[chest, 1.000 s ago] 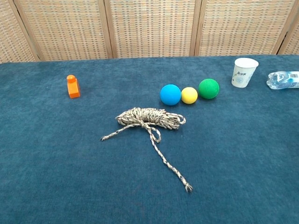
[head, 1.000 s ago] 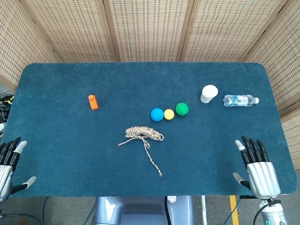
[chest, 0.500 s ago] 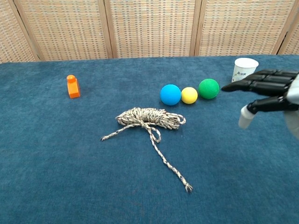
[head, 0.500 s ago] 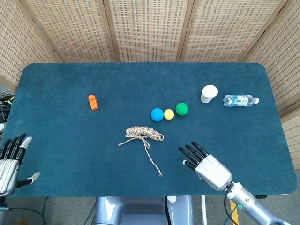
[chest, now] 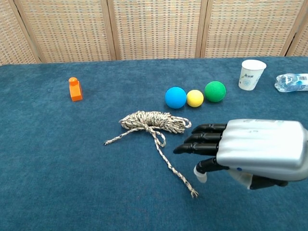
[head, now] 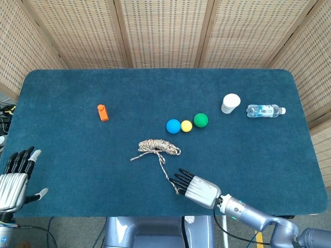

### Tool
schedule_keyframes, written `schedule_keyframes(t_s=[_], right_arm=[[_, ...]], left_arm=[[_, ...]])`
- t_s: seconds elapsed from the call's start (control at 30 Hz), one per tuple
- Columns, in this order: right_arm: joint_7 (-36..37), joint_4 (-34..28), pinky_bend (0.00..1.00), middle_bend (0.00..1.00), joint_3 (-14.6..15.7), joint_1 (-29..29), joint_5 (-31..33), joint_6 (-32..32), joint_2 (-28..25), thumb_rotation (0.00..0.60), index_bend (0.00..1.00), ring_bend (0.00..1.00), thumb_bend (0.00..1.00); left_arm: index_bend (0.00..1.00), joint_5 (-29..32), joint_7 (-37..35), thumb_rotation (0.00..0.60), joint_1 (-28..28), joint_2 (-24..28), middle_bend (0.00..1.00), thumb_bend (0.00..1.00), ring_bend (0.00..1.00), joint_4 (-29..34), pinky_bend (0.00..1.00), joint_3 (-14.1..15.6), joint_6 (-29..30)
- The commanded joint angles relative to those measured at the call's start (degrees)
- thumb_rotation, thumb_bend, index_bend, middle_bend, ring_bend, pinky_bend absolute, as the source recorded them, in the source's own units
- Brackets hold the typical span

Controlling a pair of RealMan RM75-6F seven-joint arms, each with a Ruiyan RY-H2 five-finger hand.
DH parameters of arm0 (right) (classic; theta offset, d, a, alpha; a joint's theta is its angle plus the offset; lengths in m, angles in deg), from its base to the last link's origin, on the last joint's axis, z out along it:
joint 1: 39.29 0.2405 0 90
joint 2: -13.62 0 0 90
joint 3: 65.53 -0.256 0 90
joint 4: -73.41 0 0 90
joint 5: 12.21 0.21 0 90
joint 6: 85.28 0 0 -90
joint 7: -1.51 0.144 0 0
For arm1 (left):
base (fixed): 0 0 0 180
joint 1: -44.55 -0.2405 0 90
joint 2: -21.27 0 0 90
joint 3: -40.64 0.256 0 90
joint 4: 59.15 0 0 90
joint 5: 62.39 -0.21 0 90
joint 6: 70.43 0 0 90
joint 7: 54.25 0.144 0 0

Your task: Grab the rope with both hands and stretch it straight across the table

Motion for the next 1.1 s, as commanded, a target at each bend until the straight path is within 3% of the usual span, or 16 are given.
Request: schedule_keyframes(t_s=[0.03, 0.57, 0.93, 1.1], right_arm=[[-1.69, 0.15, 0.0, 0.0, 0.22, 1.04, 1.63, 1.37, 1.86, 0.6, 0.32, 0.0, 1.0], [-5.79, 3.25, 0.0, 0.0, 0.05, 3.56, 9.52, 4.23, 9.15, 0.6, 0.32, 0.0, 1.0], [-11.73, 5.11, 0.0, 0.0, -0.07, 4.06, 15.62, 5.71, 9.83, 0.6, 0.32, 0.0, 1.0], [-14.98, 5.83, 0.0, 0.0, -1.88, 3.59, 20.9, 4.68, 9.32, 0.6, 0.32, 0.0, 1.0]], left_arm=[[0.0, 0.08, 0.44, 0.6, 0.03, -0.28, 0.0, 0.0, 0.0, -0.04, 0.0, 0.1, 0.02], [0.0, 0.16, 0.33, 0.6, 0.49, -0.56, 0.0, 0.0, 0.0, -0.43, 0.0, 0.33, -0.27], [0.0, 0.36, -0.24, 0.6, 0.75, -0.23, 0.0, 0.0, 0.0, -0.5, 0.0, 0.42, -0.54], [0.0, 0.12, -0.19, 0.6, 0.72, -0.23, 0.0, 0.0, 0.0, -0.48, 0.0, 0.6, -0.38]])
